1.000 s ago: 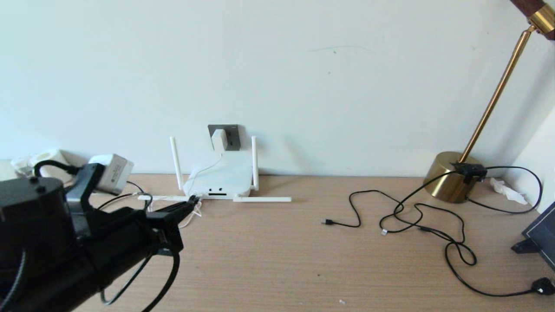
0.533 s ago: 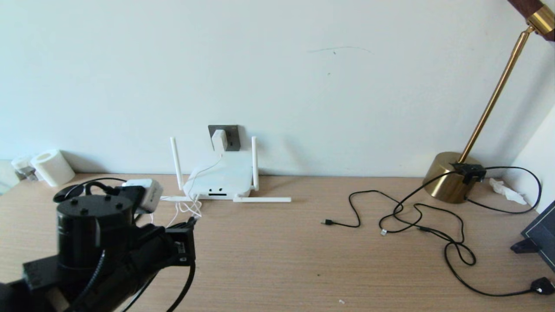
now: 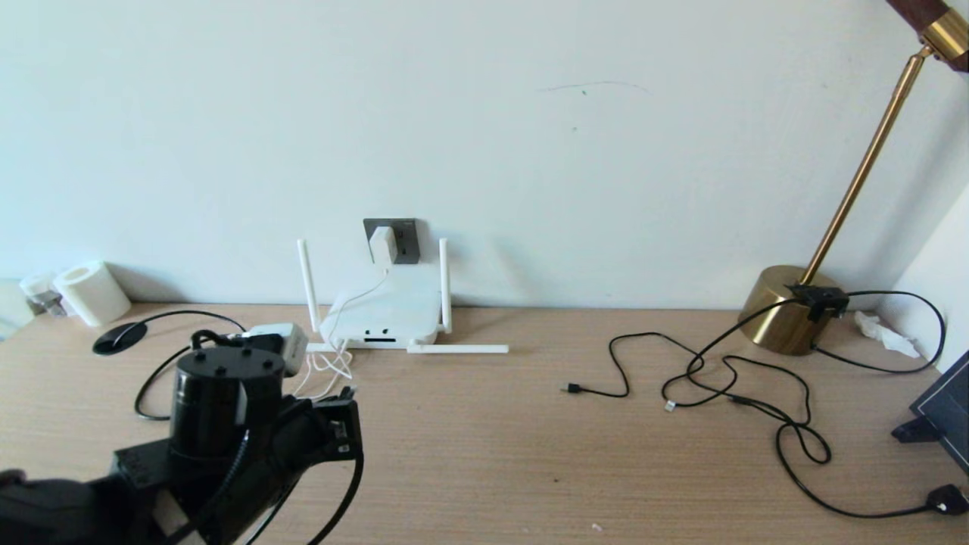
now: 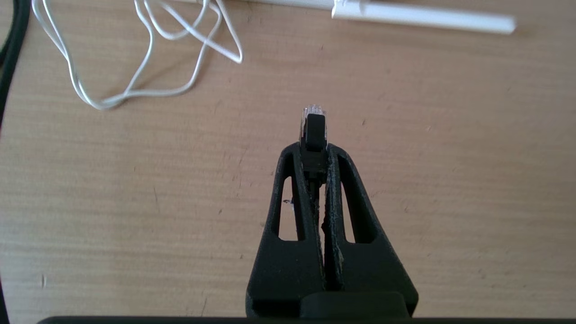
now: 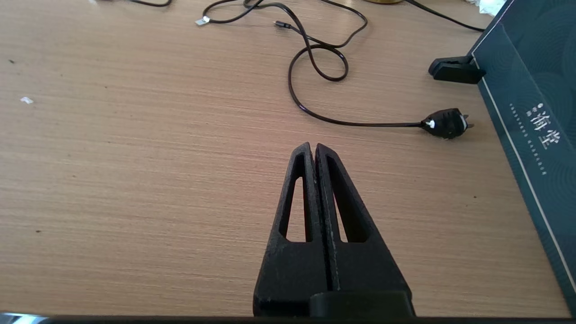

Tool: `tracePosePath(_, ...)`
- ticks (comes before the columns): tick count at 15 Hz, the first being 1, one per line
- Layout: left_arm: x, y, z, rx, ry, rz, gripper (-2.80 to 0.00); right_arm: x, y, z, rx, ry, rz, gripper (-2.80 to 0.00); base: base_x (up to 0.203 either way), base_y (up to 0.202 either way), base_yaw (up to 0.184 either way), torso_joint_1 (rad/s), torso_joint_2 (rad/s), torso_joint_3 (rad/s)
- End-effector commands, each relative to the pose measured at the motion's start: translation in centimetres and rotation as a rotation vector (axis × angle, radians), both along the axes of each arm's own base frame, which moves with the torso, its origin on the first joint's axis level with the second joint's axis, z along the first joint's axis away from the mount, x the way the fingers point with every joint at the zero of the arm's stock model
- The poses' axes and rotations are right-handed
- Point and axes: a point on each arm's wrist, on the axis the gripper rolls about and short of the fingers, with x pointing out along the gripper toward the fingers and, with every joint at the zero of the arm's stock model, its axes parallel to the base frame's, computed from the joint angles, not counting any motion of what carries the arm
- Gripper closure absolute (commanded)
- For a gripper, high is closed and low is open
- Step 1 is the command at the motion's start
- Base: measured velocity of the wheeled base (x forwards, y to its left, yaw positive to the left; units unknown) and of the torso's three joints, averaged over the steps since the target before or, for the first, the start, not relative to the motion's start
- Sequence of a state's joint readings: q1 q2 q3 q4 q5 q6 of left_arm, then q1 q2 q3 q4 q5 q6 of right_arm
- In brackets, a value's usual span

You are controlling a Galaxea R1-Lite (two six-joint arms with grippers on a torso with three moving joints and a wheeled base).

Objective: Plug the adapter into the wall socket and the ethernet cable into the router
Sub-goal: Align cable and router interface

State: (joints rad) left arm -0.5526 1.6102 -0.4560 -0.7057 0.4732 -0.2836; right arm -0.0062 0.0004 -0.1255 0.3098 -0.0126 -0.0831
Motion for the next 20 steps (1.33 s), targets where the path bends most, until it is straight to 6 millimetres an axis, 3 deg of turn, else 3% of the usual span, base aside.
tracePosePath(1,-0.1,0.0,-0.6,0.012,0.020,0.003,0.00,0.0,0.0,-0.1,0.008,0.007,-0.001,0.00,0.000,0.000,0.000,0.000,0.00,0.000)
tracePosePath(4,-0.4,0.1,-1.2,0.014,0.035,-0.001,0.00,0.0,0.0,-0.1,0.088,0.004,-0.019,0.00,0.000,0.000,0.000,0.000,0.00,0.000)
tracePosePath(8,-0.2,-0.6,-0.9,0.000,-0.004,-0.024,0.00,0.1,-0.1,-0.1,0.045,-0.005,-0.031,0.00,0.000,0.000,0.000,0.000,0.00,0.000)
tracePosePath(12,0.2,-1.4,-1.9,-0.005,-0.029,-0.025,0.00,1.2,0.0,0.1,0.040,-0.207,0.005,0.00,0.000,0.000,0.000,0.000,0.00,0.000)
tracePosePath(20,1.1,-1.6,-1.6,-0.009,-0.054,-0.016,0.00,1.3,0.1,-0.3,0.063,-0.179,0.024,0.00,0.000,0.000,0.000,0.000,0.00,0.000)
